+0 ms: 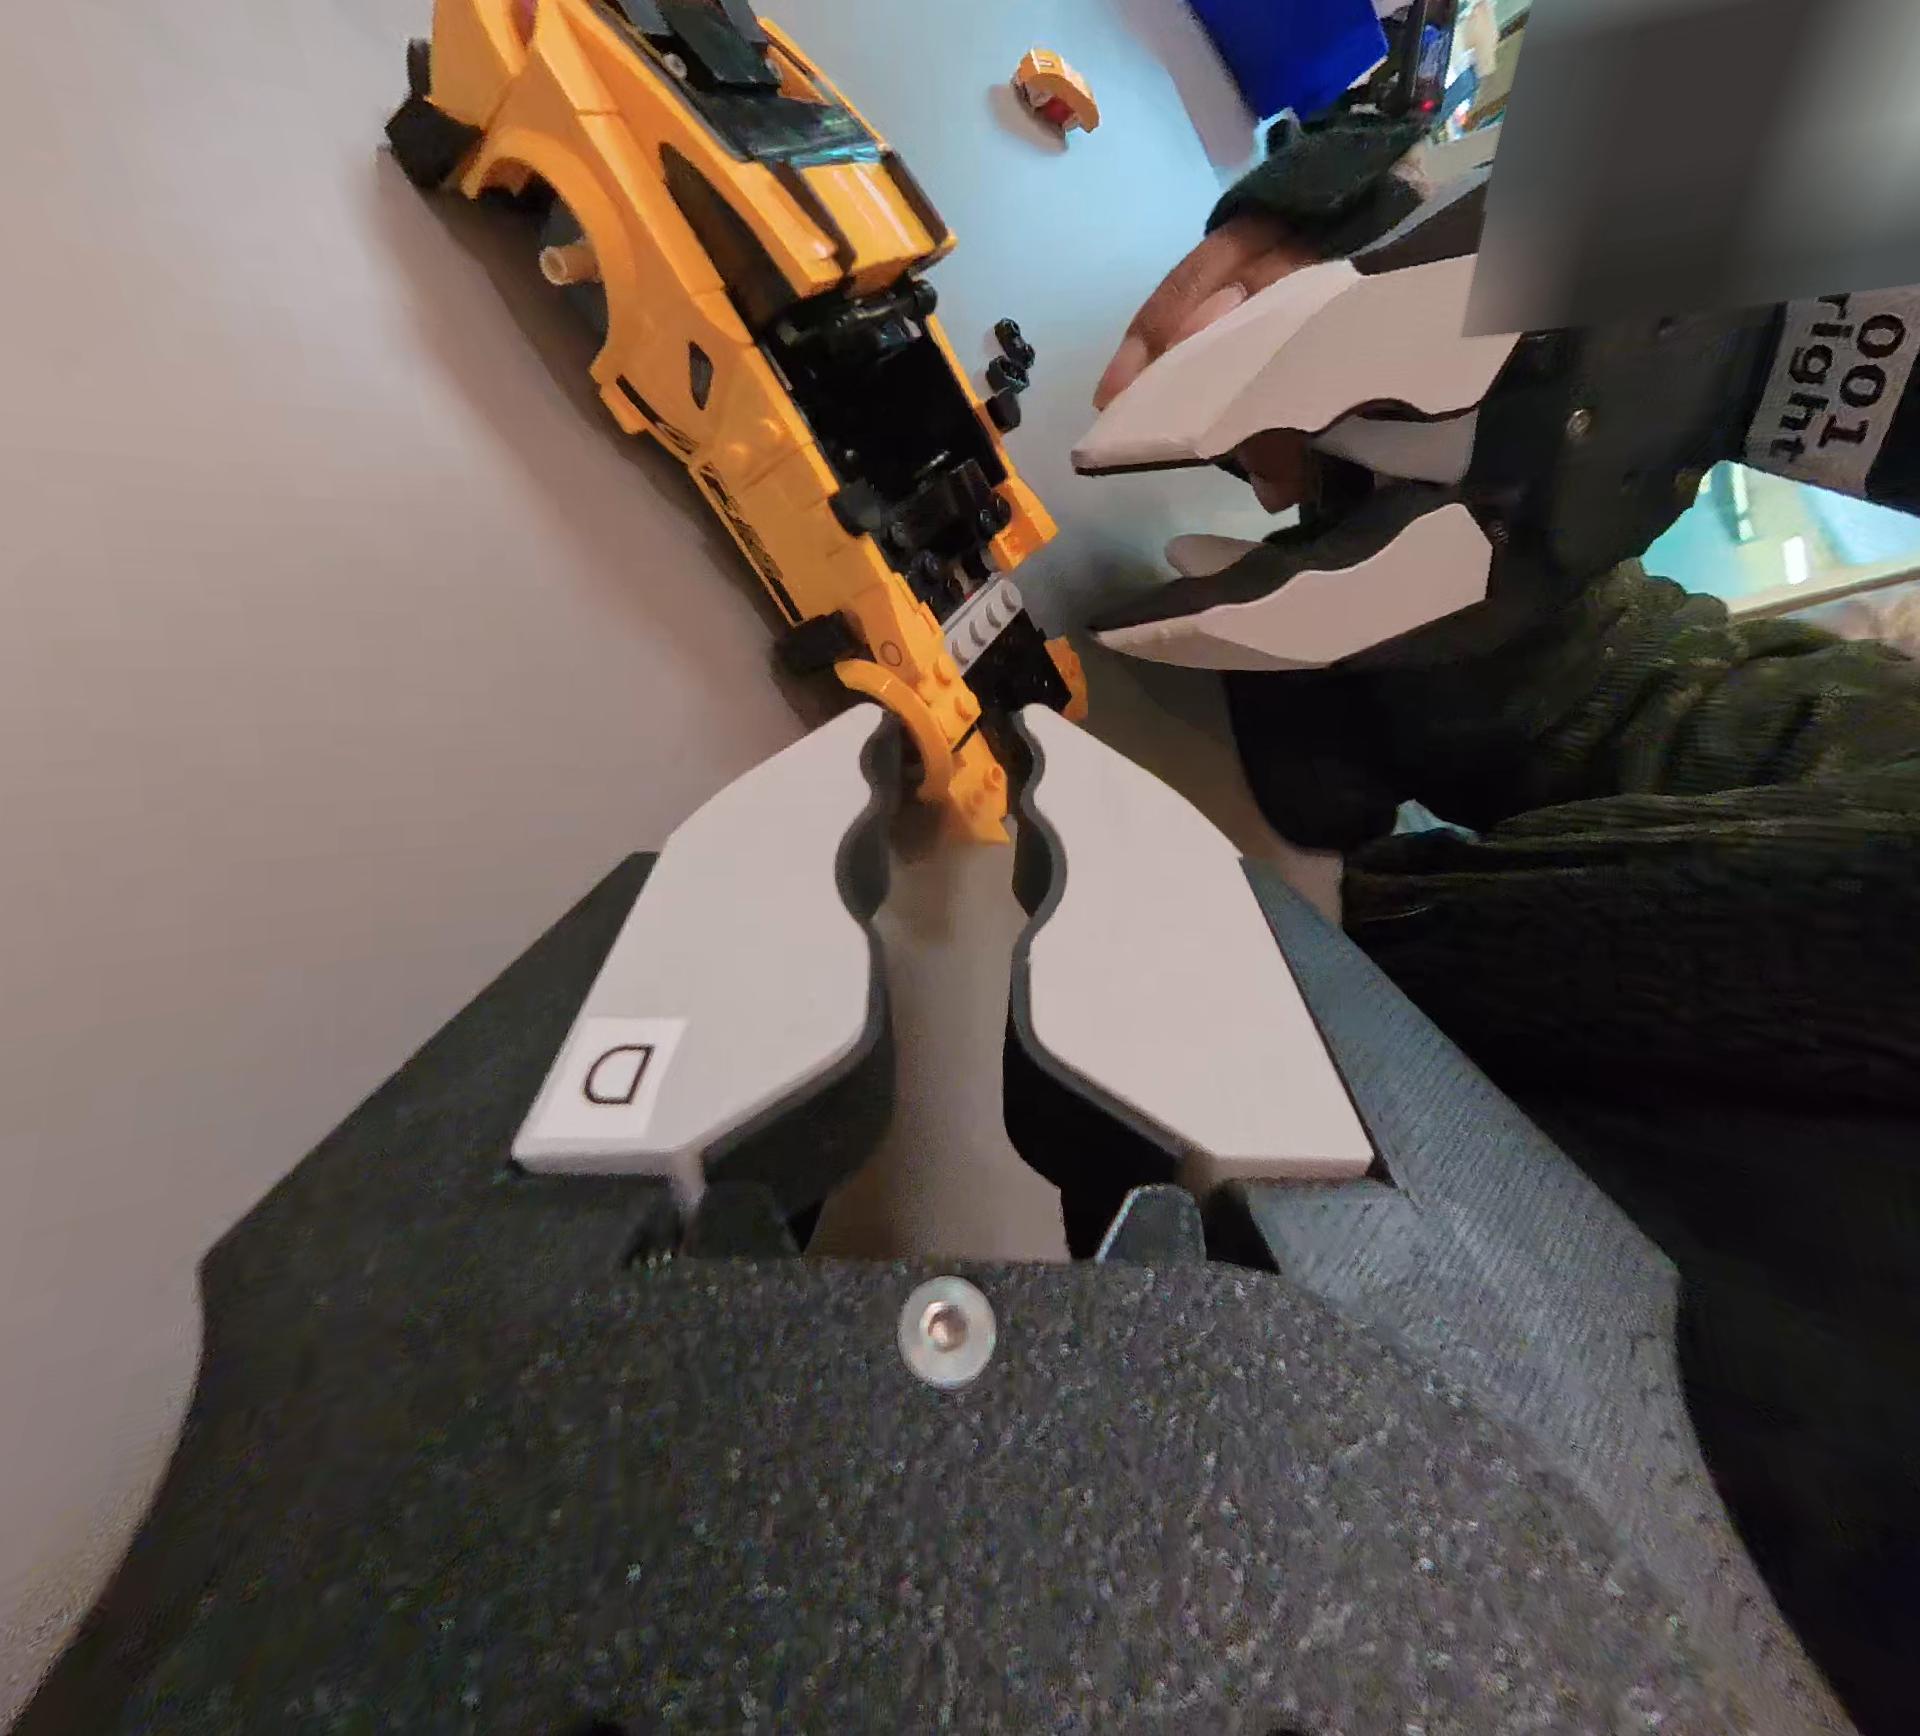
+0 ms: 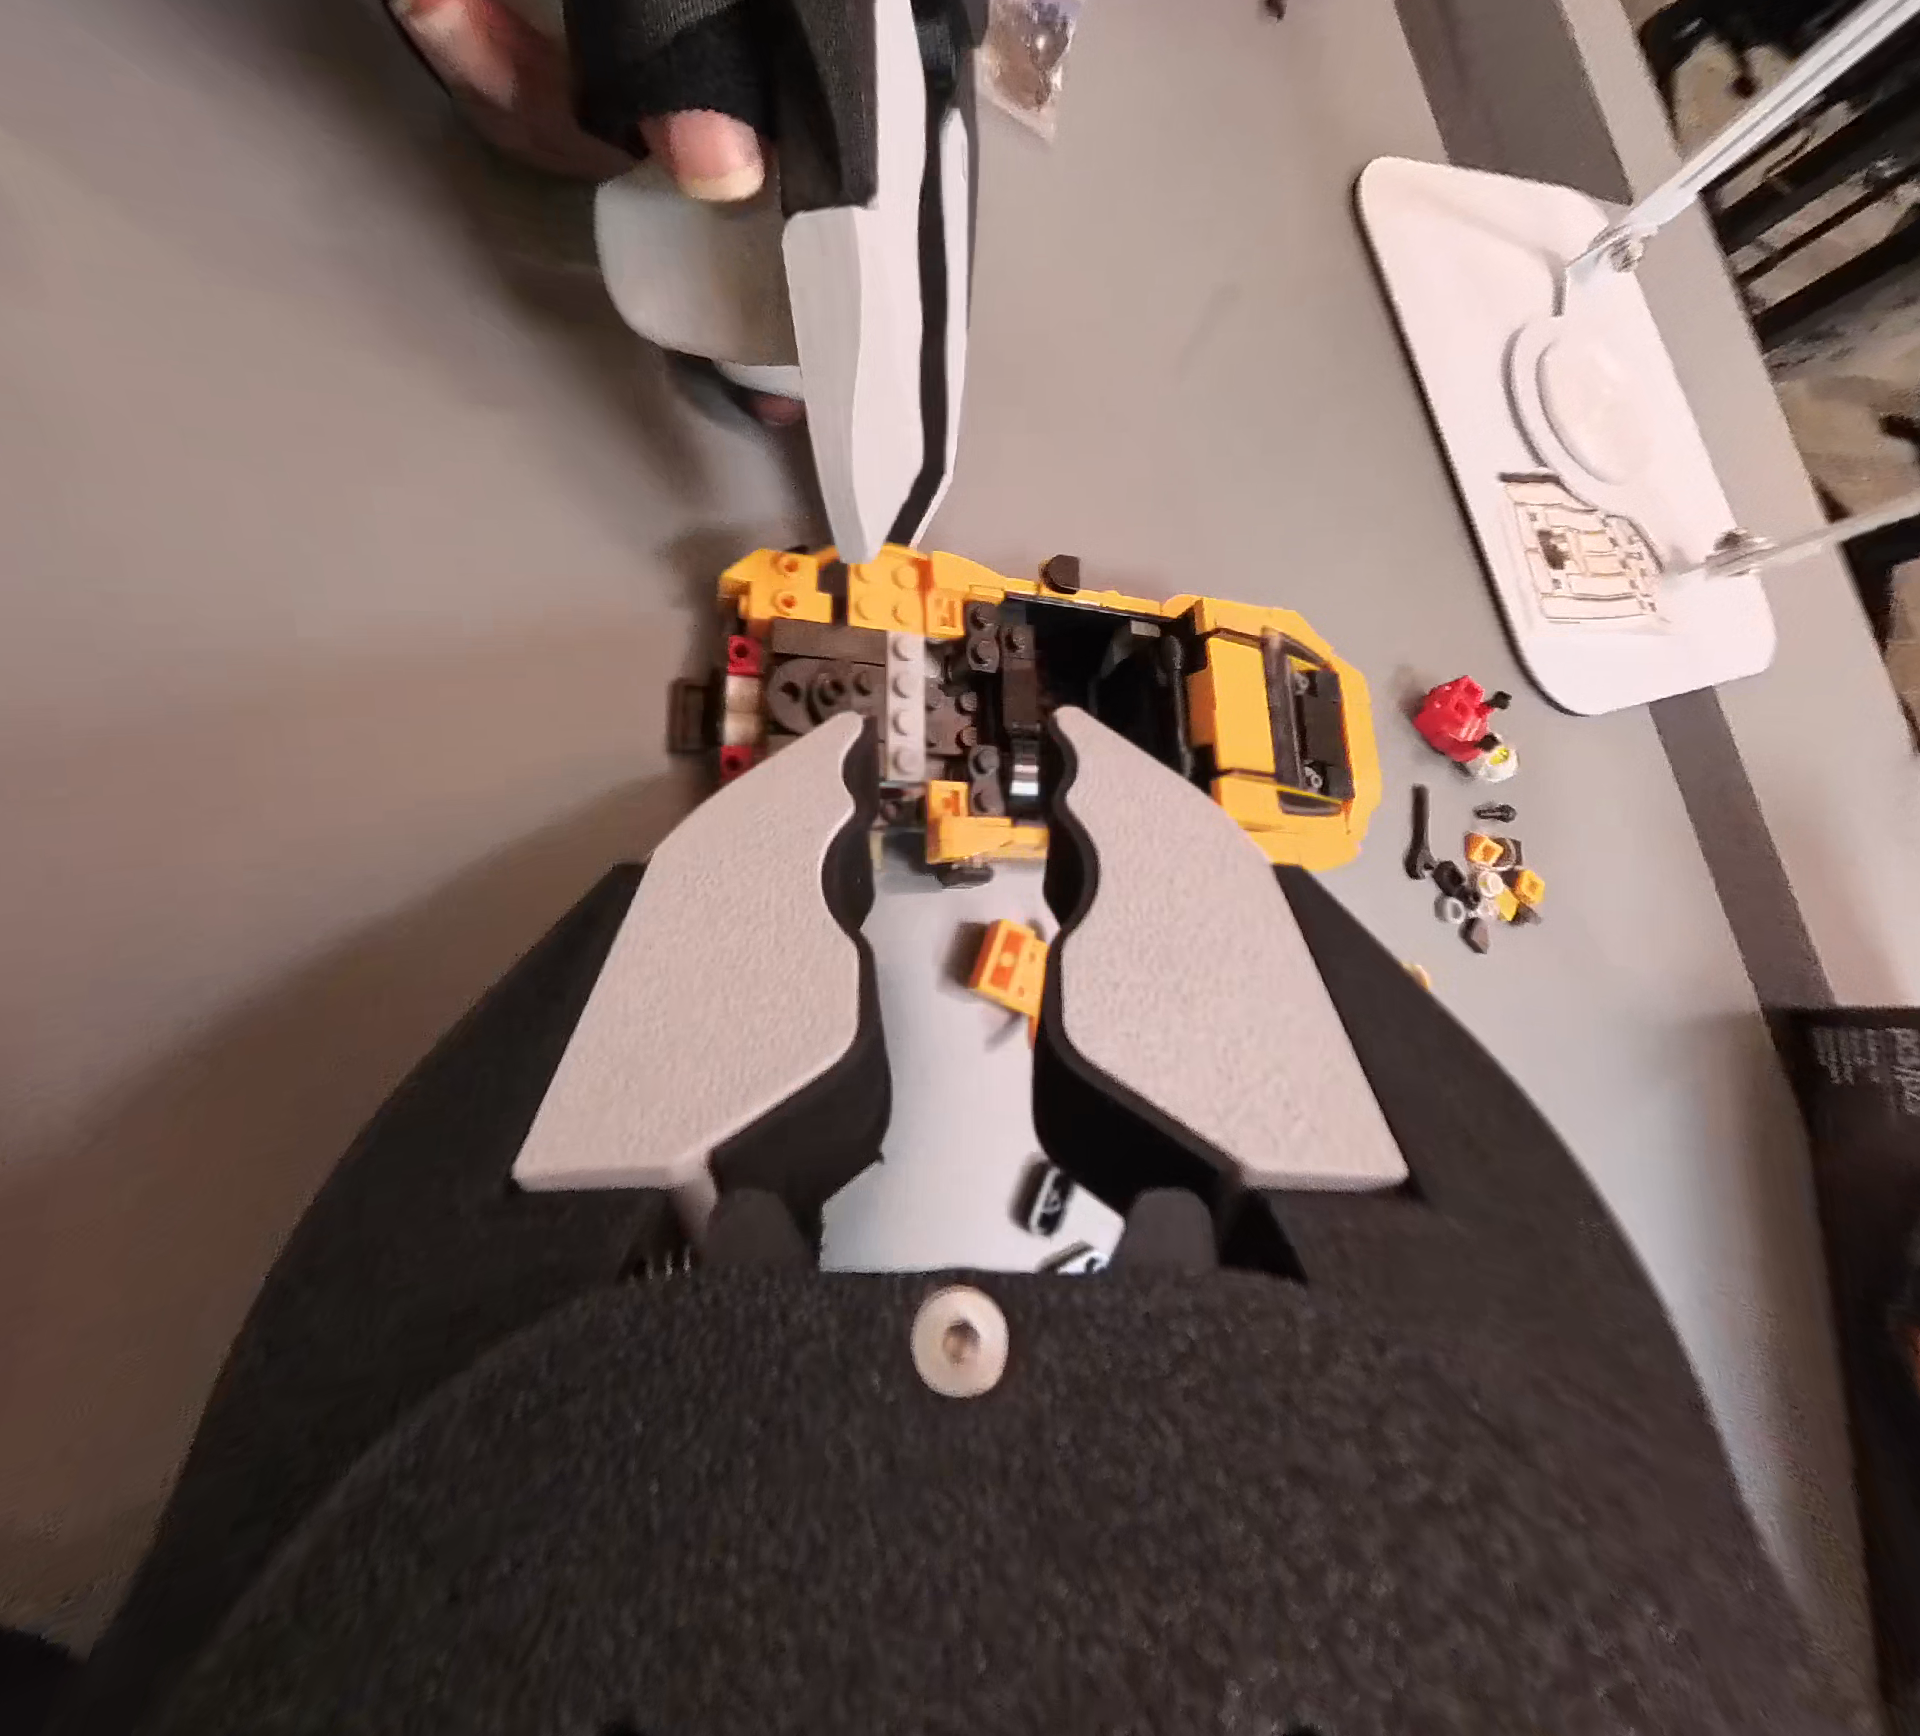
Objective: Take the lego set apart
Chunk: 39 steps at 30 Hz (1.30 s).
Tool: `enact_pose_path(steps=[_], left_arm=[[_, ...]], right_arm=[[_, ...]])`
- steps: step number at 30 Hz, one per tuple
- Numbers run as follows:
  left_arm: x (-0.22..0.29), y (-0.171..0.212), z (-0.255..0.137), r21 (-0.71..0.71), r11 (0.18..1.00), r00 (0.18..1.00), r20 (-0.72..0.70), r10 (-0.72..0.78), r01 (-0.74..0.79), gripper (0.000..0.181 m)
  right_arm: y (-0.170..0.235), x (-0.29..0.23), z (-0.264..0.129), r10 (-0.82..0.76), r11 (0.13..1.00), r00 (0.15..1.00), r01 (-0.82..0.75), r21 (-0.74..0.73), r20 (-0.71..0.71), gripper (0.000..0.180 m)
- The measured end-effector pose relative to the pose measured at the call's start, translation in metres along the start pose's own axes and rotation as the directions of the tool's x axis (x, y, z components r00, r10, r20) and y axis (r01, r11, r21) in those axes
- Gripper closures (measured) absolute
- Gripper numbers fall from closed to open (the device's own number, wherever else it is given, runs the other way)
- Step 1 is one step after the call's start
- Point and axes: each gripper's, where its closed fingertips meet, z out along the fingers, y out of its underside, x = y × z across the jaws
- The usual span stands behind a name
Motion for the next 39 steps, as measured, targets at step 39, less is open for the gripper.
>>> enact_pose_path(steps=[39], left_arm=[[0.002,0.01,0.007,-0.168,0.985,0.993,0.099,0.065,-0.048,0.174]], right_arm=[[0.013,0.004,0.029,0.09,0.938,0.965,0.001,-0.346,0.248,0.167]])
